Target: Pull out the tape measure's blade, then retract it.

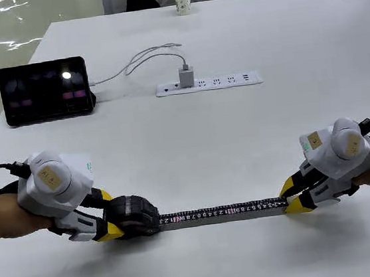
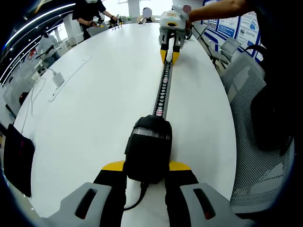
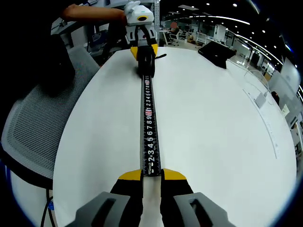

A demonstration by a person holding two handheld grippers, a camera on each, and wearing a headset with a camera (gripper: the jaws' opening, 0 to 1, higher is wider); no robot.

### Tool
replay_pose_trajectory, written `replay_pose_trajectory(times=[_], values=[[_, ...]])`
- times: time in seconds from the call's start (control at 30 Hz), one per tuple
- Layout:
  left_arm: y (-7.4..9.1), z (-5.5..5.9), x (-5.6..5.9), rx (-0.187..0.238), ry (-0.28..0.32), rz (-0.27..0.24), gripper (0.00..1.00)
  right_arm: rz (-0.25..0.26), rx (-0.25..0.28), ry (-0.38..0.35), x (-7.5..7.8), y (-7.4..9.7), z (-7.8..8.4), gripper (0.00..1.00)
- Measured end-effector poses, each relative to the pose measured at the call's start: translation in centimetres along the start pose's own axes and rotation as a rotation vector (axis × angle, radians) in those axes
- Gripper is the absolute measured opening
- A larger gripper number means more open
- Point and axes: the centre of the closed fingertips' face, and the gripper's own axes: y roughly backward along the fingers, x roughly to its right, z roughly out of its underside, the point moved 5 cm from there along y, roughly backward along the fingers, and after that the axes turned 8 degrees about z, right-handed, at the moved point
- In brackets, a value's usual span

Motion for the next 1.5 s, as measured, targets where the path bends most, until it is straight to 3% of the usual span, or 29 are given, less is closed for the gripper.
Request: replay_pose_trajectory(times=[0.87, 1.23, 1.5], values=[[0.07, -0.42, 0.02, -0.048, -0.012, -0.010, 0.26, 0.019, -0.041, 0.037, -0.07, -0.04, -0.15, 0.12], [0.11, -0.64, 0.10, -0.041, -0.012, -0.016, 0.27, 0.036, -0.057, 0.039, -0.20, -0.17, -0.18, 0.12], [0.24, -0.73, 0.20, -0.036, 0.003, -0.031, 0.34, 0.058, -0.046, 0.004, -0.17, 0.12, -0.17, 0.18]])
